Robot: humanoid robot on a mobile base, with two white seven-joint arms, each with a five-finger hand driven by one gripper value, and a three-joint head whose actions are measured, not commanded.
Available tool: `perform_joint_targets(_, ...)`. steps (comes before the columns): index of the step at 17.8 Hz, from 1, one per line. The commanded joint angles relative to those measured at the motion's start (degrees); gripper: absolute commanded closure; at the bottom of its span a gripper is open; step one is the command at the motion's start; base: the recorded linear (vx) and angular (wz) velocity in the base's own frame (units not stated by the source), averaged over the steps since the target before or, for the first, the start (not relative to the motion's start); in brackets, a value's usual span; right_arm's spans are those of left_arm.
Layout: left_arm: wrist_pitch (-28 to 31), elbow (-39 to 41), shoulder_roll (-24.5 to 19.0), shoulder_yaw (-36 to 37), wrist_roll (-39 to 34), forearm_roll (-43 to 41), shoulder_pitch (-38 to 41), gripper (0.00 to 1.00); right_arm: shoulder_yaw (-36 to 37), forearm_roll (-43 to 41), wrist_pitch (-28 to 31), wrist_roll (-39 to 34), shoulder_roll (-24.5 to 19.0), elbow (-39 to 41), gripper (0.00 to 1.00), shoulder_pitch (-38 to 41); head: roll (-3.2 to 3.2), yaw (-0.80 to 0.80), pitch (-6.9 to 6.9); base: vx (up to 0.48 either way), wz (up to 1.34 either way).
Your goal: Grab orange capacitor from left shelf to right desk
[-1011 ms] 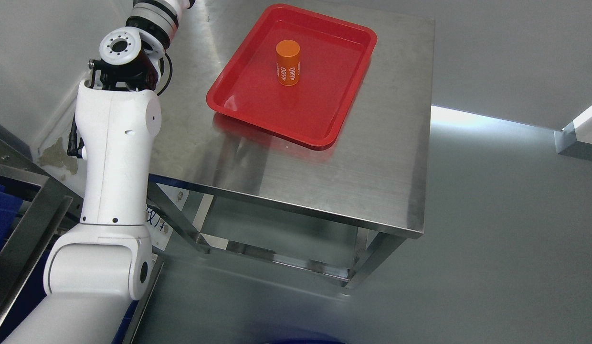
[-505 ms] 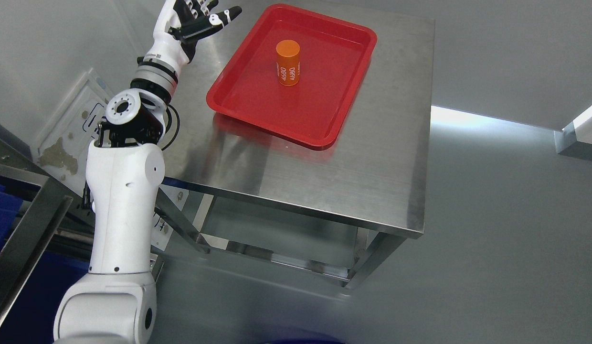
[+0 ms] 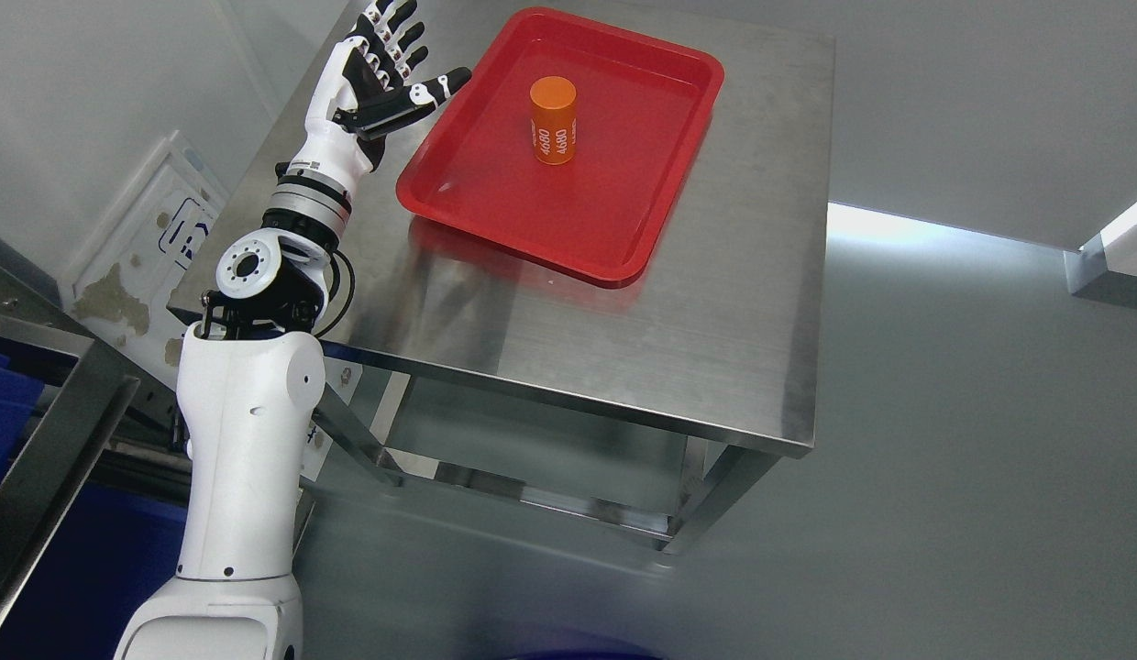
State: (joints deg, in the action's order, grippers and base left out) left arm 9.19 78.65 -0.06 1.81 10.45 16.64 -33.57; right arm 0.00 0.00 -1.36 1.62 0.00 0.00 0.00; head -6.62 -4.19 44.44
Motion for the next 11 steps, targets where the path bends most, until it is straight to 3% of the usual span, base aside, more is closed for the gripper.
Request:
perform_joint_targets(1, 0.0, 4.3, -0.9, 0.2, -0.1, 0.1, 1.0, 0.00, 0.7, 0.3, 0.0, 0.0, 1.0, 1.0, 0.00, 1.1, 0.00, 0.00, 0.00, 0.000, 0.00)
perform_joint_targets(11, 0.0, 4.4, -0.9, -0.6, 0.4, 0.1, 1.5, 0.00, 0.7, 0.3, 0.0, 0.0, 1.0, 1.0, 0.00, 1.1, 0.00, 0.00, 0.00, 0.000, 0.00)
